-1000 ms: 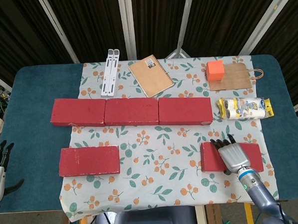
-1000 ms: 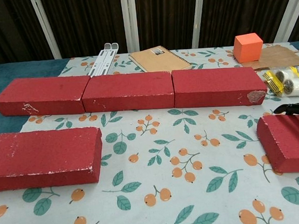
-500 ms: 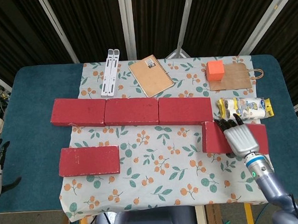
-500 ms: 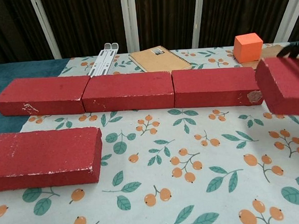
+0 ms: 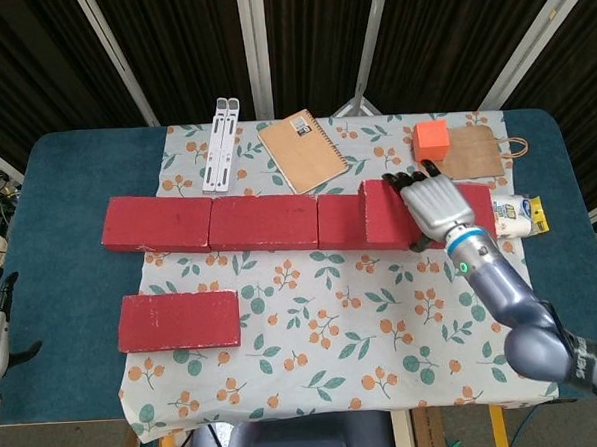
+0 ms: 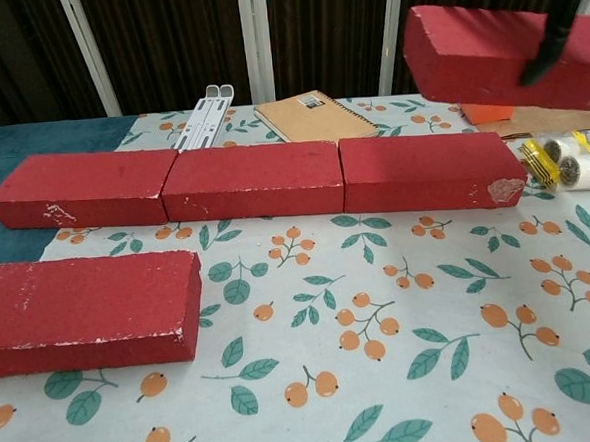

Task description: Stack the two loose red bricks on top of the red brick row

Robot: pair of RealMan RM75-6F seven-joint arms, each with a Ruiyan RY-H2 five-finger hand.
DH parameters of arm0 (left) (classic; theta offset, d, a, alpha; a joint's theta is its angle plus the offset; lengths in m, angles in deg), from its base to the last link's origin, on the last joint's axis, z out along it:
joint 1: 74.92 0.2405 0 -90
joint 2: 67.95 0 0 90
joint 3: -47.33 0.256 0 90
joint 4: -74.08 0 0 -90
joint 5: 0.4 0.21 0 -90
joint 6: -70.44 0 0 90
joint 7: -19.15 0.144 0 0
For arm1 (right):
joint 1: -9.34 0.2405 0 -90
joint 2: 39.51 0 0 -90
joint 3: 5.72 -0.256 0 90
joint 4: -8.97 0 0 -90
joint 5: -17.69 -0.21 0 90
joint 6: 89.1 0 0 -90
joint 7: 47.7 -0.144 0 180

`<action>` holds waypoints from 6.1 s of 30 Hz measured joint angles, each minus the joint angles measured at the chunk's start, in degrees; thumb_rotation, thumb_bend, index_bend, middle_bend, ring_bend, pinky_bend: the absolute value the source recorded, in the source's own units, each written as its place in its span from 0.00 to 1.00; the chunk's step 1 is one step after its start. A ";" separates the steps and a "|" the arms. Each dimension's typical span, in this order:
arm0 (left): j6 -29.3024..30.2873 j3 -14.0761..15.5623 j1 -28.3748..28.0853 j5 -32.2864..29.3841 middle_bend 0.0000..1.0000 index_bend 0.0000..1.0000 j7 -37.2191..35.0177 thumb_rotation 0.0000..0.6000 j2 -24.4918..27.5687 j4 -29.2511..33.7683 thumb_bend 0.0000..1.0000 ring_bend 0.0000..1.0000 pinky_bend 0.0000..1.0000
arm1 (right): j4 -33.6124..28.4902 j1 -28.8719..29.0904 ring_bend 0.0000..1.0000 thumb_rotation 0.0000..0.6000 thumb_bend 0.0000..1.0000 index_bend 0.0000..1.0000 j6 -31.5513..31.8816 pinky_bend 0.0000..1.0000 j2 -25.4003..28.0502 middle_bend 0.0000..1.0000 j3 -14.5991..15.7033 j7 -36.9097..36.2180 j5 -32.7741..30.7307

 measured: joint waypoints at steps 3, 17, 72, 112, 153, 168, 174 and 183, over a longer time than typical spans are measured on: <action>-1.17 -0.18 -0.78 -1.23 0.00 0.06 0.80 1.00 -0.50 -0.33 0.00 0.00 0.08 | 4.35 8.07 0.28 1.00 0.00 0.12 -2.07 0.00 -2.16 0.24 1.10 2.62 -8.66; -0.41 -1.03 -1.45 -3.75 0.00 0.06 2.26 1.00 -1.43 -1.31 0.00 0.00 0.08 | 23.98 29.97 0.28 1.00 0.00 0.12 -4.74 0.00 -18.25 0.24 10.46 11.80 -33.74; 2.60 -0.91 -1.38 -4.04 0.00 0.07 1.89 1.00 -1.31 -2.05 0.00 0.00 0.08 | 49.70 34.50 0.28 1.00 0.00 0.12 -11.95 0.00 -40.07 0.24 17.00 16.15 -43.06; 2.34 -0.73 -2.01 -4.96 0.00 0.07 2.64 1.00 -1.78 -2.48 0.00 0.00 0.08 | 48.88 34.99 0.28 1.00 0.00 0.12 -11.54 0.00 -39.96 0.25 18.79 12.55 -40.72; 2.86 -0.70 -2.34 -5.68 0.00 0.08 3.53 1.00 -2.20 -2.65 0.00 0.00 0.08 | 46.63 35.30 0.03 1.00 0.00 0.00 -10.82 0.00 -39.01 0.06 18.39 10.32 -39.83; 2.83 -0.39 -2.26 -5.13 0.00 0.08 2.80 1.00 -1.84 -2.43 0.00 0.00 0.08 | 37.25 36.17 0.01 1.00 0.00 0.00 -9.28 0.00 -32.58 0.04 18.38 8.85 -39.38; 2.69 -0.08 -2.15 -3.98 0.00 0.07 1.32 1.00 -1.36 -2.51 0.00 0.00 0.08 | 28.32 33.28 0.01 1.00 0.00 0.00 -5.88 0.00 -25.76 0.04 16.19 3.59 -32.04; 3.07 1.49 -1.79 1.62 0.00 0.04 -2.70 1.00 -0.69 -3.05 0.05 0.00 0.08 | 11.89 13.56 0.01 1.00 0.00 0.00 5.87 0.00 -10.91 0.04 13.63 -16.55 -1.46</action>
